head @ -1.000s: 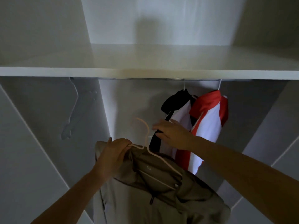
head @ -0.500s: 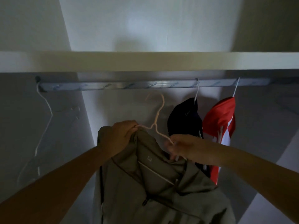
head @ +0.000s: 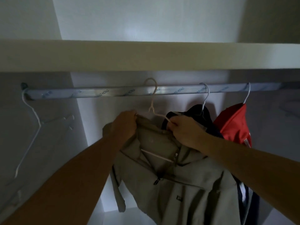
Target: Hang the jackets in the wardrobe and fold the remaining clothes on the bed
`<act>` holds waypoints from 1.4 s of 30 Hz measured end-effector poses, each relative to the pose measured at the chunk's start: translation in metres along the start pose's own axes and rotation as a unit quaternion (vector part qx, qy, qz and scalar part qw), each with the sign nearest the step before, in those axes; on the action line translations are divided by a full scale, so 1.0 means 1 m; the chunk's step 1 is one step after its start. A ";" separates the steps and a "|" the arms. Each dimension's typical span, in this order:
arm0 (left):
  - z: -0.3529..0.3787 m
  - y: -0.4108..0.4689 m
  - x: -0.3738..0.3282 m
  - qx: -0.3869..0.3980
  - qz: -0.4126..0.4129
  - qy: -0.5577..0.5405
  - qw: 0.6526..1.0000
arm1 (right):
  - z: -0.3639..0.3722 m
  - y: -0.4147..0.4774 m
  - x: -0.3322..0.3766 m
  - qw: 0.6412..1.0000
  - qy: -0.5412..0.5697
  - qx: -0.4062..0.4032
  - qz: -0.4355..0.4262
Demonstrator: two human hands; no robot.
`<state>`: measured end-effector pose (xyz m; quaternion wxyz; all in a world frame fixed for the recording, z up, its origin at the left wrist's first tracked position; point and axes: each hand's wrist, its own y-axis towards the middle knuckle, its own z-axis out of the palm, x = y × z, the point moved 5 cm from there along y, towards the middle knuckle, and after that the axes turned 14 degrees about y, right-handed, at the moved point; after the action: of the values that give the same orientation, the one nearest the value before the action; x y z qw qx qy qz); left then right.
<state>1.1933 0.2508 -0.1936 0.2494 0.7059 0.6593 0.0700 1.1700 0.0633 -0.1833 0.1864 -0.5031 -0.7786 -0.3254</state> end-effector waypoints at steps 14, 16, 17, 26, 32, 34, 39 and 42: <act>0.024 -0.025 0.011 0.004 -0.062 0.063 0.996 | 0.072 -0.094 -0.037 0.965 -0.201 0.042 -0.165; 0.021 -0.025 0.013 0.018 -0.054 0.065 0.996 | 0.110 -0.102 -0.078 0.985 -0.107 0.121 0.060; 0.020 -0.026 0.014 0.021 -0.050 0.062 0.997 | 0.128 -0.104 -0.094 0.979 -0.028 0.131 0.153; 0.024 -0.030 0.020 0.012 -0.036 0.049 0.998 | 0.197 -0.095 -0.132 0.795 0.405 -0.091 0.442; 0.024 -0.039 0.021 -0.001 -0.012 0.001 1.000 | 0.196 -0.108 -0.140 0.810 0.423 -0.079 0.398; 0.024 -0.058 0.023 -0.041 -0.016 -0.052 0.998 | 0.187 -0.117 -0.138 0.846 0.379 -0.024 0.373; 0.091 -0.159 0.041 -0.035 -0.136 -0.083 0.987 | 0.176 -0.135 -0.133 0.852 0.373 0.084 0.357; 0.154 -0.209 0.025 0.155 -0.092 -0.015 0.983 | 0.167 -0.135 -0.123 0.876 0.356 0.116 0.305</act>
<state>1.0751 0.2358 -0.4256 0.1522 0.6733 0.7204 -0.0669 1.1058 0.0598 -0.4226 0.5981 -0.5409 -0.4994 -0.3168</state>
